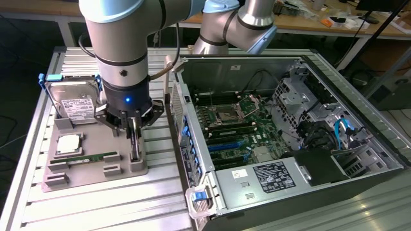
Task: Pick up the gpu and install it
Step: 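Pick up the gpu and move the gpu toward the slot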
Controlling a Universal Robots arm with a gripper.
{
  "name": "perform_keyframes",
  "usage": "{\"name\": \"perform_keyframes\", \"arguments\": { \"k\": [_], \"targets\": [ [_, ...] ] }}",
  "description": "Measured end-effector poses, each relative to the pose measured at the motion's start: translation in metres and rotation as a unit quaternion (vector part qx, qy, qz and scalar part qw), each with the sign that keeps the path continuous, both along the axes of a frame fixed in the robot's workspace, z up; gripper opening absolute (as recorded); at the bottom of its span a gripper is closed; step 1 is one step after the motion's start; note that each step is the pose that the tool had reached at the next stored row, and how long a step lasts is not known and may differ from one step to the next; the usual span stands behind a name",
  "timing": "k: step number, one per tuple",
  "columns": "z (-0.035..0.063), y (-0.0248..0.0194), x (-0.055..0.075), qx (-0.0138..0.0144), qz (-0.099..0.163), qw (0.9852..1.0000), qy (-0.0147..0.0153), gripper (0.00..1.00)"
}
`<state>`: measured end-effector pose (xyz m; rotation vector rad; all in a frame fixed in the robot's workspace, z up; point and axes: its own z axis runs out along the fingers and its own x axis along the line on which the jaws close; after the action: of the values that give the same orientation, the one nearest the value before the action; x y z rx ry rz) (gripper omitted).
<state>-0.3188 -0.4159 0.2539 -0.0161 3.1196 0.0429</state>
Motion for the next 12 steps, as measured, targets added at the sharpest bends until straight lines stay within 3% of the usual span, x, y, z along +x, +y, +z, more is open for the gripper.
{"name": "perform_keyframes", "arguments": {
  "k": [6,12],
  "targets": [
    [0.0067,0.0,0.0,0.0001,0.0,1.0,0.0,0.27],
    [0.0279,0.0004,0.0,0.0001,0.0,1.0,0.0,0.27]
  ]
}}
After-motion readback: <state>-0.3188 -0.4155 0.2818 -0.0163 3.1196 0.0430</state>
